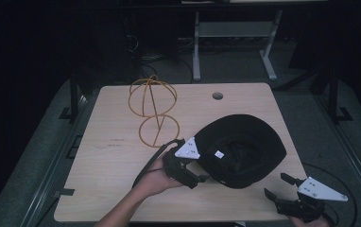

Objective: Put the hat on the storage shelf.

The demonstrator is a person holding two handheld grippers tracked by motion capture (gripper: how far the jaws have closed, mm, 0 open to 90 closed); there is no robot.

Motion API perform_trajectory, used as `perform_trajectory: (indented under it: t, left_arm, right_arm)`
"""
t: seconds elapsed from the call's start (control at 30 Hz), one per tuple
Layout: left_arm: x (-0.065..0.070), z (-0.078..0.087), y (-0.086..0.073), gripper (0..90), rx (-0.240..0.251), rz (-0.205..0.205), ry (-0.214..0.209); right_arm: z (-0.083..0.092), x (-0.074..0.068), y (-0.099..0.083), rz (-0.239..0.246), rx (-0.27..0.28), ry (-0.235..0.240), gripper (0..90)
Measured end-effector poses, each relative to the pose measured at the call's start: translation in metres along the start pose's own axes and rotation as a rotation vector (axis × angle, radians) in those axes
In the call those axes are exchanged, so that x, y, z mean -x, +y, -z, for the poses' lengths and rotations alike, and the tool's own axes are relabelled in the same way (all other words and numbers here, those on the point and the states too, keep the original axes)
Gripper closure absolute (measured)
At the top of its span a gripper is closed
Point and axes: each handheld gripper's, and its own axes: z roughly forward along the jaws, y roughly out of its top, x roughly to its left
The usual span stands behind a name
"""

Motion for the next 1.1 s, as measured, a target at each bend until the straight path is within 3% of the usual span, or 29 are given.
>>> perform_trajectory:
  t: [0.33,0.4,0.47,0.57,0.77,1.1]
  left_arm:
    - [0.008,-0.021,0.010,21.7,-0.064,-0.067,-0.026]
    - [0.013,-0.028,0.009,23.0,-0.107,-0.097,-0.023]
    - [0.015,-0.033,0.008,26.5,-0.130,-0.125,-0.015]
    - [0.014,-0.037,0.008,37.2,-0.138,-0.136,-0.011]
    - [0.008,-0.040,0.003,57.4,-0.113,-0.145,0.002]
    - [0.002,-0.035,0.005,73.1,-0.043,-0.115,0.001]
  right_arm:
    - [-0.001,0.001,-0.001,0.008,-0.006,0.003,17.7]
    - [0.000,0.001,0.000,0.011,-0.002,0.002,17.7]
    - [0.000,0.001,0.000,0.007,0.002,0.003,17.7]
    - [-0.002,0.000,-0.001,0.006,-0.005,0.008,17.7]
    - [-0.001,0.000,-0.001,0.006,-0.005,0.008,17.7]
    - [-0.001,0.000,-0.001,0.008,-0.004,0.009,17.7]
